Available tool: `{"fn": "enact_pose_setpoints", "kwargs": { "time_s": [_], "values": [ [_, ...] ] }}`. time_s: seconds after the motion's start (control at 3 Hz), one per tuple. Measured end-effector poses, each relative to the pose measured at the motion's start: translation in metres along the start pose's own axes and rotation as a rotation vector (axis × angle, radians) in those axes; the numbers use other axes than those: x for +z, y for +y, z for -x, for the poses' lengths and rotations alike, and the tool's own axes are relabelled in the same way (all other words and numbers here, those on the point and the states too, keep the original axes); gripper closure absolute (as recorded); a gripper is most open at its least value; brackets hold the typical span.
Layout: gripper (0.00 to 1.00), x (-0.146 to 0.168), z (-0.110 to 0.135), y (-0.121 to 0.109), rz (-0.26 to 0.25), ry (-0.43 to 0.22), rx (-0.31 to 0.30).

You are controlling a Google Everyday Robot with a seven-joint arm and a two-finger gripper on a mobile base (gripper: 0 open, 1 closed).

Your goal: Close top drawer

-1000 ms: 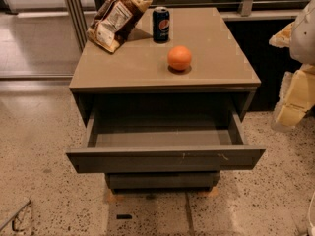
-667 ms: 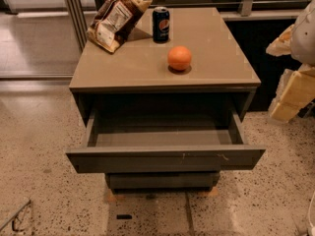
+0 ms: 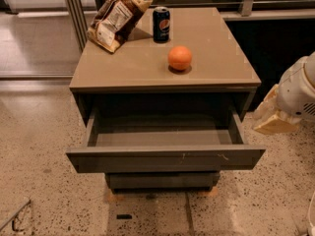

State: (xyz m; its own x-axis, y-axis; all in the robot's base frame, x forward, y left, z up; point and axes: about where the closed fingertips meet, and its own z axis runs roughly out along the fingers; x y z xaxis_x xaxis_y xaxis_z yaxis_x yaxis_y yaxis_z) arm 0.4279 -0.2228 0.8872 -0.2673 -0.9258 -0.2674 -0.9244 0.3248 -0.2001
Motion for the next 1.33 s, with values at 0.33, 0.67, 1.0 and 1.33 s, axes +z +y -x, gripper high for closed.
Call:
{"fn": "enact_pose_setpoints", "kwargs": {
  "time_s": [0.33,0.67,1.0,1.33],
  "values": [
    [0.89,0.063,-0.024,0.017,0.088,-0.005,0.049],
    [1.00,0.141,-0.043,0.040,0.236,-0.030,0.085],
    [1.00,0.141,-0.043,0.040,0.236,-0.030,0.085],
    [1.00,0.154,-0.049,0.042,0.239,-0.035,0.057]
  ]
}}
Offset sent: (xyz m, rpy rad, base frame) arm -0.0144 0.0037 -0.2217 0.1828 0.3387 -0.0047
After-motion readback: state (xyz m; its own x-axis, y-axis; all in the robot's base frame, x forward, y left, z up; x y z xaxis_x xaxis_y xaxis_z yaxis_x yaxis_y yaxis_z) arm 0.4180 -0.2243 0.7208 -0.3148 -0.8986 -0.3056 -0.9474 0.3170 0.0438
